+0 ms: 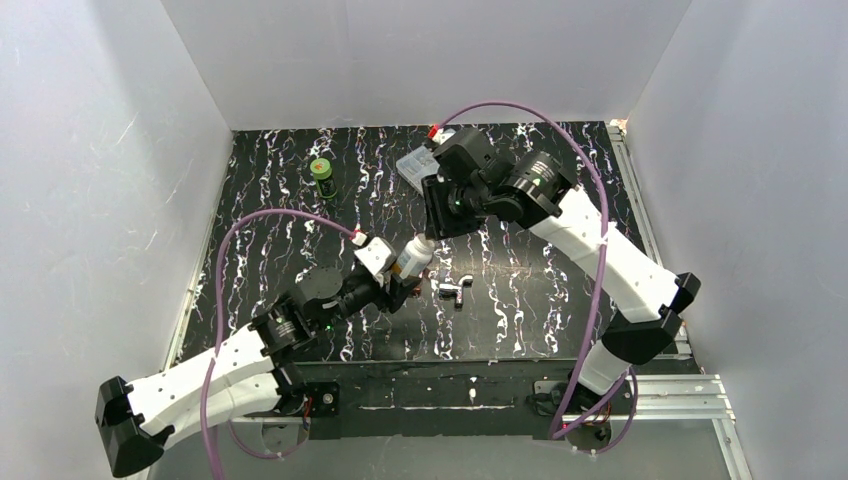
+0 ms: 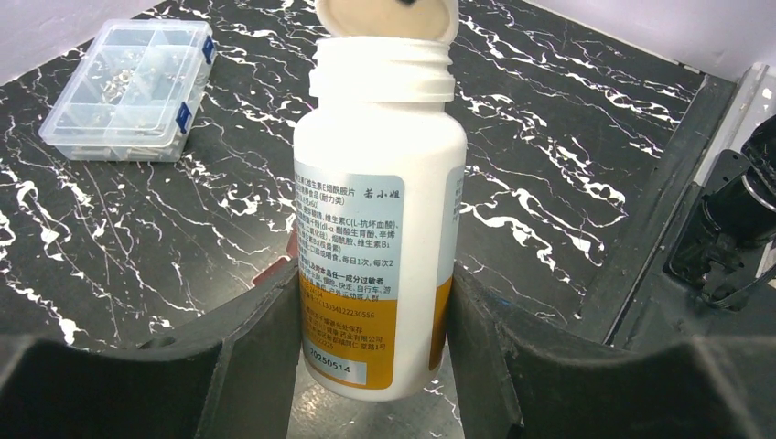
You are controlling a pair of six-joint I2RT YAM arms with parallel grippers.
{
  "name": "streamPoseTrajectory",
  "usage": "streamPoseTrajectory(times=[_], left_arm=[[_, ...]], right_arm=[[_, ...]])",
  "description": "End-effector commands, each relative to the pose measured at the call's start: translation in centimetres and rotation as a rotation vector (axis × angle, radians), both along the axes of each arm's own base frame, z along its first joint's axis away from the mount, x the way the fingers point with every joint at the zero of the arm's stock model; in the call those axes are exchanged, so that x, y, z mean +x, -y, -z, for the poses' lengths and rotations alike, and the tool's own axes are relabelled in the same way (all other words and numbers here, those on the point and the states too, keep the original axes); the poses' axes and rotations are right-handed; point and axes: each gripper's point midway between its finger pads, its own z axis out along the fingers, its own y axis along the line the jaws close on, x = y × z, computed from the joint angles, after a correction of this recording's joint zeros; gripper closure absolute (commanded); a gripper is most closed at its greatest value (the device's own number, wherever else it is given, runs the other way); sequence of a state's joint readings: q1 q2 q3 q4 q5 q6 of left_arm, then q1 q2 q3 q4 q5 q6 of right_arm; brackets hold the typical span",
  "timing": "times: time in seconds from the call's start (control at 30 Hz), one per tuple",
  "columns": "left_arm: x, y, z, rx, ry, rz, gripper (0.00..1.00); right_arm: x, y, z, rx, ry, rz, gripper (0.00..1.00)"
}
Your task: Sort the pills into containers
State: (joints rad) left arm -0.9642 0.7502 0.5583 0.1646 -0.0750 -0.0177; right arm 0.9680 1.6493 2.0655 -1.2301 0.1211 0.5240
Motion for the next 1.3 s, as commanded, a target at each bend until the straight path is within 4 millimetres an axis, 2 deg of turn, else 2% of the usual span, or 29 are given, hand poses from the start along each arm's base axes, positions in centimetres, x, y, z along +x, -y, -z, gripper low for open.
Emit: streamPoseTrajectory(times=[0.0, 0.13, 0.3, 0.53, 0.67, 0.83, 1.0, 1.1, 1.2, 1.27], left_arm=[[0.4, -0.7, -2.8, -0.072, 0.071, -0.037, 1.0], [0.5, -1.0, -3.3, -0.096, 0.089, -0.057, 1.0], [0.5, -1.0, -3.9, -0.142, 0.088, -0.064, 1.0], [0.7, -0.3, -5.7, -0.226, 0.098, -0.061, 1.0], [0.9, 0.0, -6.8, -0.267, 0.108, -0.06, 1.0], [0.9, -0.3, -8.3, -0.319, 0.126, -0.074, 1.0], [0.9, -0.5, -8.5, -0.294, 0.13, -0.077, 1.0], [0.9, -0.6, -8.1, -0.266, 0.12, -0.079, 1.0], [0.9, -0.5, -7.8, -0.252, 0.113, -0.077, 1.0], [0.9, -0.4, -7.7, -0.243, 0.113, -0.07, 1.0]], right_arm=[[0.5, 1.5, -2.5, 0.078, 0.049, 0.051, 0.61], [0.4, 1.5, -3.0, 0.126, 0.032, 0.05, 0.72], [-0.3, 0.7, -4.3, 0.252, -0.012, 0.0, 0.79], [-1.5, -0.6, -6.5, 0.431, -0.039, -0.083, 0.79], [-1.9, -1.0, -6.5, 0.47, -0.065, -0.095, 0.79], [-1.7, -0.5, -6.3, 0.504, -0.081, -0.057, 0.8], [-1.0, 0.8, -6.8, 0.521, -0.04, 0.001, 0.61], [-1.4, 0.8, -8.1, 0.512, 0.021, -0.023, 0.48], [-1.7, 0.8, -9.1, 0.44, 0.119, -0.036, 0.32], [-1.5, 1.1, -8.9, 0.354, 0.153, -0.024, 0.25]])
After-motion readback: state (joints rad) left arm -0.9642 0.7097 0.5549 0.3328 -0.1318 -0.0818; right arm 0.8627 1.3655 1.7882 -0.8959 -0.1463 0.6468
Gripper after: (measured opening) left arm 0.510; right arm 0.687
